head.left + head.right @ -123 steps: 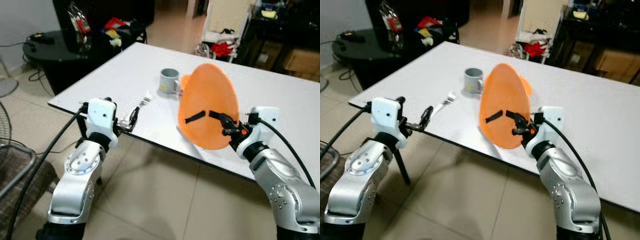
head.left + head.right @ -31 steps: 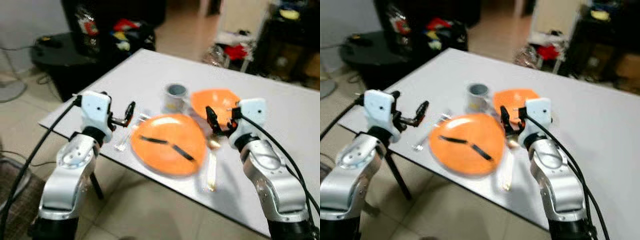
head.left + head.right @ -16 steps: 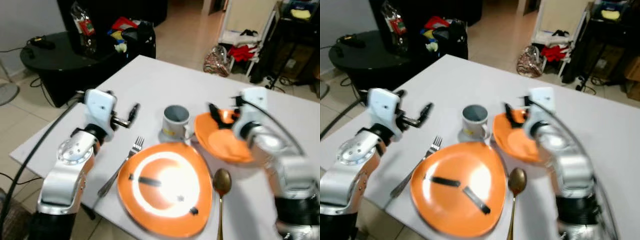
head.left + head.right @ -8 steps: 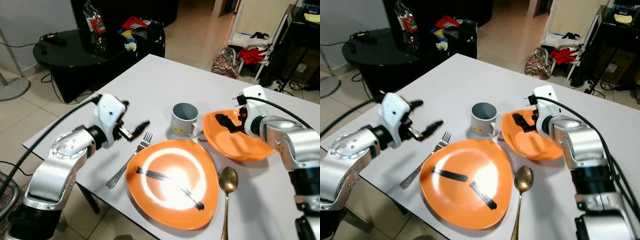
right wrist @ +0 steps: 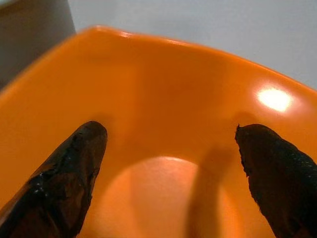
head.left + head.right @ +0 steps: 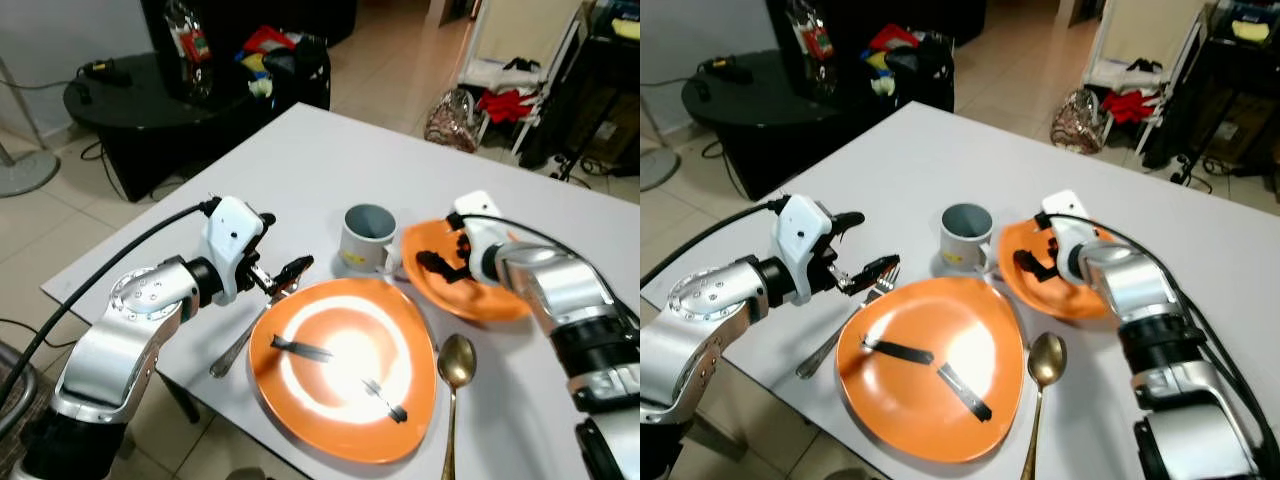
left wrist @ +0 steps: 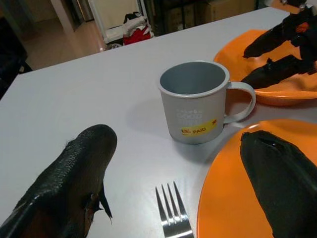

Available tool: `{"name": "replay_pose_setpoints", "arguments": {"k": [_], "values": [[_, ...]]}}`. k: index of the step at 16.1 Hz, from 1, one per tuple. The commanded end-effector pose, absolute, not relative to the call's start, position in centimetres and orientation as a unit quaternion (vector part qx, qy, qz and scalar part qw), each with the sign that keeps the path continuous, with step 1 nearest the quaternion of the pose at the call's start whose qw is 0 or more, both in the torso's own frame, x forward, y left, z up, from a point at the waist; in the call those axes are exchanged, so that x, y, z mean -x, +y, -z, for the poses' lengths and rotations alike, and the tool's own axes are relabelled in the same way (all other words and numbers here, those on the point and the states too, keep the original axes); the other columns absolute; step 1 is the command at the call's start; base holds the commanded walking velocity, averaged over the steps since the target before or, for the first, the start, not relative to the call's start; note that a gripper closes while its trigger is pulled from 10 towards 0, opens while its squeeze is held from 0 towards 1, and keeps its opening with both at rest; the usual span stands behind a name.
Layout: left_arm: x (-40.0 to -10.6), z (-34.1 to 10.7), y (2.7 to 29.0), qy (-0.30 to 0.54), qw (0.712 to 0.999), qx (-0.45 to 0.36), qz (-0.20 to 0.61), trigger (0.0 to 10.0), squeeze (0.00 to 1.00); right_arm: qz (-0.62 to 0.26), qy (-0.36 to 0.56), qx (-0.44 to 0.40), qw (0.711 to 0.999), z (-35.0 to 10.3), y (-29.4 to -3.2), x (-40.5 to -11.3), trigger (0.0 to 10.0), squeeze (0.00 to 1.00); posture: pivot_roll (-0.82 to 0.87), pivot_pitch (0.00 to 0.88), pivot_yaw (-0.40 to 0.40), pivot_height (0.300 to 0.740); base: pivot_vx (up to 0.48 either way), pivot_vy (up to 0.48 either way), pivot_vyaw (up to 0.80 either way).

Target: Setting the table

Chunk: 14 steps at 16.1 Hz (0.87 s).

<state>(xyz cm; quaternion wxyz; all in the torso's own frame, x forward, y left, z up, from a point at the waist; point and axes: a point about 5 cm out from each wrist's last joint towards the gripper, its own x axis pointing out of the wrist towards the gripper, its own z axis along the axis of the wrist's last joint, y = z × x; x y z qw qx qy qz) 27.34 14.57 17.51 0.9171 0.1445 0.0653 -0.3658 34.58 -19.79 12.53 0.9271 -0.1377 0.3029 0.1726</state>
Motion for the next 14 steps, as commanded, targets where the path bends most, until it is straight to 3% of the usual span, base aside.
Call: {"name": "replay_pose_setpoints", "arguments": {"k": [1,14], "values": [[-27.1,-17.8,14.3,0.062,0.915,-0.146,0.372,10.0,0.00,-0.171,0.281,0.143,0.933,-13.4,-19.5,-35.4,10.0,0.00,0.11,0.000,-0.028,0.740,0.000,0.000,0.00],[-27.2,-18.0,14.9,0.056,0.918,-0.158,0.361,10.0,0.00,-0.240,0.248,0.096,0.934,-13.6,-15.5,-36.9,10.0,0.00,0.13,0.000,-0.039,0.740,0.000,0.000,0.00]]}}
